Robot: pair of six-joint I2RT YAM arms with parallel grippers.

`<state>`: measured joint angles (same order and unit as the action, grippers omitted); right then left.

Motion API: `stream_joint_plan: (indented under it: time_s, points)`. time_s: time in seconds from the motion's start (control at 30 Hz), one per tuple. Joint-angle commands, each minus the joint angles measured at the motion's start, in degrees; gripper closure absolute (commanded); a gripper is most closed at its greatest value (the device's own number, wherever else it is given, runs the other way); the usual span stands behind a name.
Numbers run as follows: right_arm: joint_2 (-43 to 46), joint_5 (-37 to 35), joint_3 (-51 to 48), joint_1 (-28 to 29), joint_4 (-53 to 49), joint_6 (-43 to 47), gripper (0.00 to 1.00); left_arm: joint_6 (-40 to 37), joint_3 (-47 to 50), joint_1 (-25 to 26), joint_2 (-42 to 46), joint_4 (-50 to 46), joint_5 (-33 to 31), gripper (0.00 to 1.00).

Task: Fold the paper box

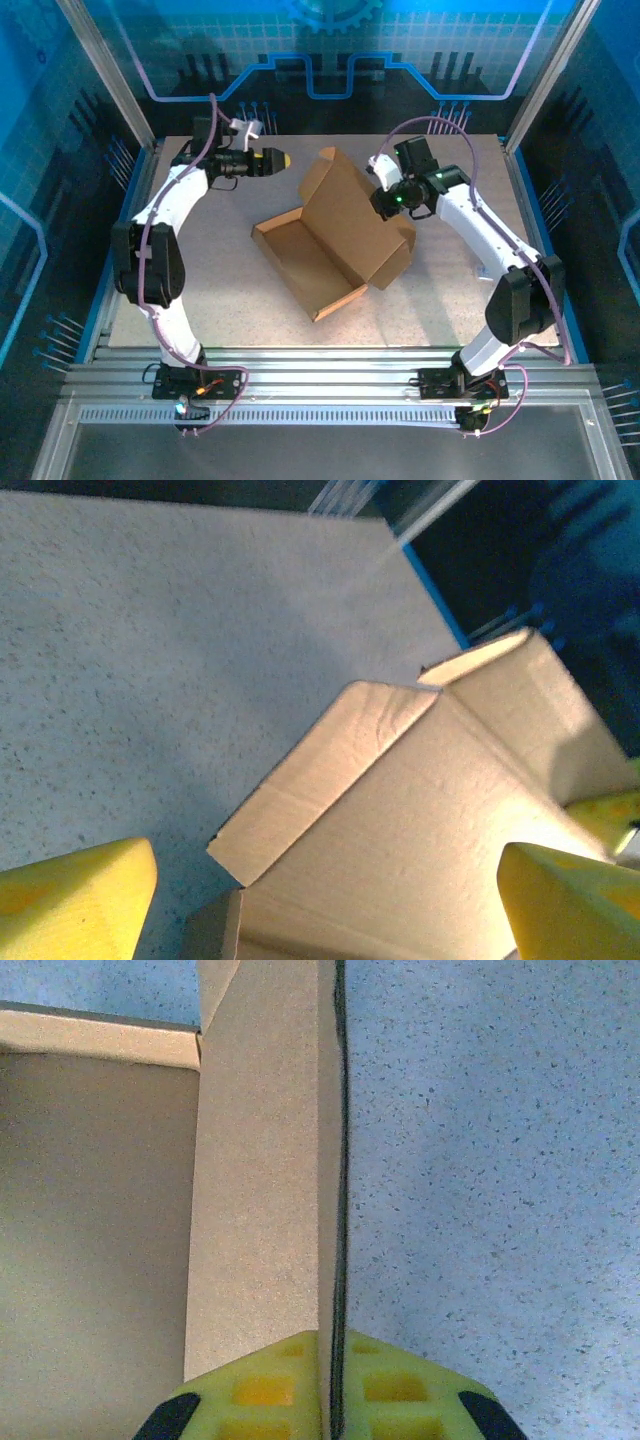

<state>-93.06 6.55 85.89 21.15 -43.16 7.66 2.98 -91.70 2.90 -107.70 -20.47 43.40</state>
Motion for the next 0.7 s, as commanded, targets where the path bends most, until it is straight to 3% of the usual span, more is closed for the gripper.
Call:
stream_joint_plan:
  time_s: [0.0, 0.23, 0.4, 0.53, 0.67]
  points:
    - [-1.19, -2.27, 4.95, 2.17, -5.6, 5.75, 0.92, -13.91, -6.28, 2.88, -2.52, -12.53, -4.63, 0.13]
    - [-3.85, -4.93, 10.71, 4.87, -9.15, 9.76, 0.94, -18.09, -9.28, 4.78, -5.45, -13.77, -4.94, 0.16]
    - [-5.11, -6.06, 12.47, 6.28, -10.29, 11.83, 0.95, -20.12, -9.51, 5.72, -5.83, -12.61, -9.8, 0.17]
    - [-5.52, -6.33, 12.5, 6.62, -10.37, 12.12, 0.95, -20.82, -10.33, 5.8, -6.46, -13.25, -9.75, 0.19]
    - [-5.58, -6.72, 11.98, 6.85, -9.76, 12.2, 0.95, -21.16, -10.39, 6.71, -6.73, -13.87, -9.21, 0.29]
